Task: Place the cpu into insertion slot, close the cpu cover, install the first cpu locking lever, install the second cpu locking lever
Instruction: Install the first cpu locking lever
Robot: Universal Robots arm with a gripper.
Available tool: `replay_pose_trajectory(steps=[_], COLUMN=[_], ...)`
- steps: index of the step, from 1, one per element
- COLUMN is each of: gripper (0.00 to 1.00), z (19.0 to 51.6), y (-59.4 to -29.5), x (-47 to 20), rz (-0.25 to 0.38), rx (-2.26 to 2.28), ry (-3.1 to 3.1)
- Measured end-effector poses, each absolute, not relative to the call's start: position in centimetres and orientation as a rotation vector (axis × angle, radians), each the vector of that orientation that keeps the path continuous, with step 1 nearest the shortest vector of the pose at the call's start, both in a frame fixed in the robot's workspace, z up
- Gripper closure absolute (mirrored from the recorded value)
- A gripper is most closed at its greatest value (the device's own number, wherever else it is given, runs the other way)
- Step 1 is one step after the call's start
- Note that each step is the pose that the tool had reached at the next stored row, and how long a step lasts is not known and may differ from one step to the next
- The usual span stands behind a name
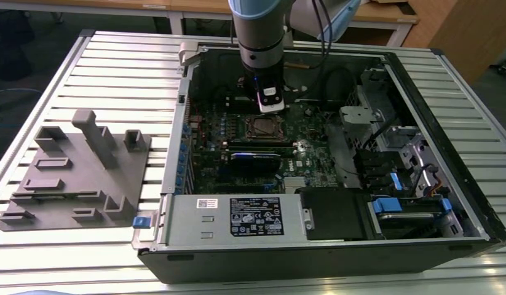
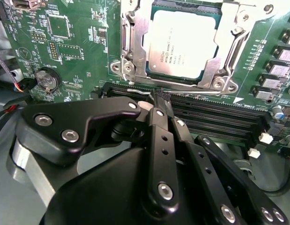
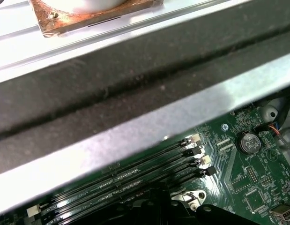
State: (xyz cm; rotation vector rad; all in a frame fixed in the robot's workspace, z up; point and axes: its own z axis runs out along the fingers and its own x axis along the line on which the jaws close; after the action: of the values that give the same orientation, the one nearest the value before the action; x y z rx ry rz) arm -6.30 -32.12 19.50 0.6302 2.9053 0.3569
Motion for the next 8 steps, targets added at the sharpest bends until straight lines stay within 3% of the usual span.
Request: replay_pose_trajectory(steps=[8], gripper=[0.89], z=[19.4], y=[-32.12], x=[-6.3], rz=[0.35], rx=[0.628], ry=[2.902])
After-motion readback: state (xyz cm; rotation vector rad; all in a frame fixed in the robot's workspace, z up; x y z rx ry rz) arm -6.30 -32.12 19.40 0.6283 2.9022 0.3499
